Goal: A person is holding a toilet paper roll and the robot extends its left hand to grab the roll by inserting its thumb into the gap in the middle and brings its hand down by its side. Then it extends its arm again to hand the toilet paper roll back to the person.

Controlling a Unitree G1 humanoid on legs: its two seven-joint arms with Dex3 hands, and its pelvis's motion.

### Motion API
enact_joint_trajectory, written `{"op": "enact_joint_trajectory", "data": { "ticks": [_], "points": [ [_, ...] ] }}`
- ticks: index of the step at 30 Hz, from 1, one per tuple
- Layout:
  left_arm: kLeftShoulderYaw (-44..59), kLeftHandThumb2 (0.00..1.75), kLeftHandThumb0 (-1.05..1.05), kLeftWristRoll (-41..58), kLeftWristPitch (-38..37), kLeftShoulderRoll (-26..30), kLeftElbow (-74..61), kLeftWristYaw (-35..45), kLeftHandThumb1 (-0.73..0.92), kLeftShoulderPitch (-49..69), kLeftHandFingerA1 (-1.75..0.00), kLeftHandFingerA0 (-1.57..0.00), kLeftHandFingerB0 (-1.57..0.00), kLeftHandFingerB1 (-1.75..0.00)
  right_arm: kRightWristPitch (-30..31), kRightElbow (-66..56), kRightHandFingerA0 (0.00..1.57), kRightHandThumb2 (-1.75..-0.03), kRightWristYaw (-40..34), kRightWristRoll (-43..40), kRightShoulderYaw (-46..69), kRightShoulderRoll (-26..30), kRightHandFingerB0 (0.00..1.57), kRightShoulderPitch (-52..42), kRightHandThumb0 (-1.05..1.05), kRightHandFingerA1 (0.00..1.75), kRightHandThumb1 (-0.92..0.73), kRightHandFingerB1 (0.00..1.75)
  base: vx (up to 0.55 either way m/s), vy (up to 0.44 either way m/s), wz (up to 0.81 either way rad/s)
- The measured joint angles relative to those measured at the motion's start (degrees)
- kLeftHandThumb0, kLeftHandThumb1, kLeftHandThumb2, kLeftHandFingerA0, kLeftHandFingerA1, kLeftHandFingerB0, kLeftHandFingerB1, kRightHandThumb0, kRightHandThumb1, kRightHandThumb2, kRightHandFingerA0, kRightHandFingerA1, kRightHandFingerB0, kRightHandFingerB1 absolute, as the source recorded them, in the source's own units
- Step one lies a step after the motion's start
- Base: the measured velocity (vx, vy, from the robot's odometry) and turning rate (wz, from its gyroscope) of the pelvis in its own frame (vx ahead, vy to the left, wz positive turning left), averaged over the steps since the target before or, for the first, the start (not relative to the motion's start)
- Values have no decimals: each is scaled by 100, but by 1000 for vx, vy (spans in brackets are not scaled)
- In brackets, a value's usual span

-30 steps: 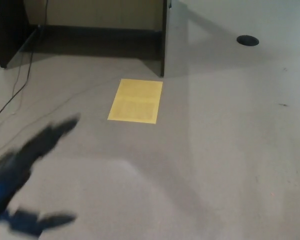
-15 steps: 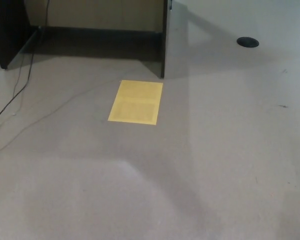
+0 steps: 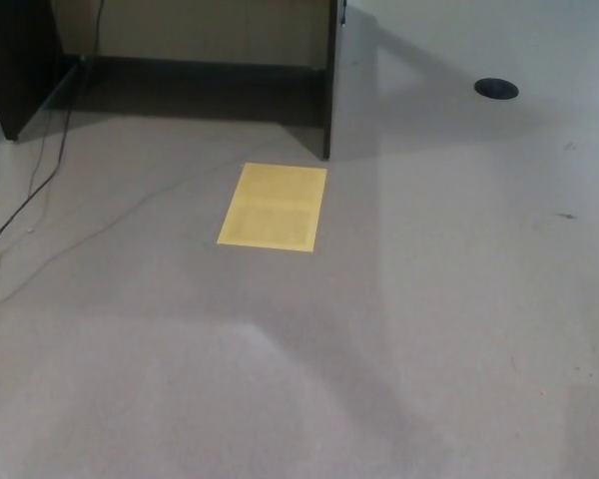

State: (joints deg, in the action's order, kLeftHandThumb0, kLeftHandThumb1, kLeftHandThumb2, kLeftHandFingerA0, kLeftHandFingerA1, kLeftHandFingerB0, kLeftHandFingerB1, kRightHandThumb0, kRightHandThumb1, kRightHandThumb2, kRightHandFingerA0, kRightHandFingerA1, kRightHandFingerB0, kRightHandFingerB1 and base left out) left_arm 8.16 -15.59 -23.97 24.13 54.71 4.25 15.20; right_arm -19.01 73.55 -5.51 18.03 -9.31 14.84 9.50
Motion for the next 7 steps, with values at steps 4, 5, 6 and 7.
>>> {"op": "enact_joint_trajectory", "data": {
  "ticks": [4,5,6,7],
  "points": [
    [-145,56,-13,-45,-396,105,358,-354,55,-89,-37,-39,-38,-33,0,0,80,-59,8,-5,25,32,45,-17,-35,66,-63,37,0,0,0],
    [-199,56,-13,-70,-491,133,428,-446,54,-108,-38,-39,-39,-33,1,-1,79,-58,12,-7,30,37,45,-24,-35,64,-62,37,0,0,0],
    [-255,56,-12,-101,-597,167,500,-542,54,-133,-37,-40,-39,-33,1,-1,78,-58,18,-10,40,42,45,-31,-35,63,-62,37,0,0,0],
    [-265,56,-12,-104,-615,175,514,-558,54,-138,-37,-40,-39,-33,1,-1,78,-58,19,-10,41,43,45,-32,-35,63,-62,37,0,0,0]
  ]
}}
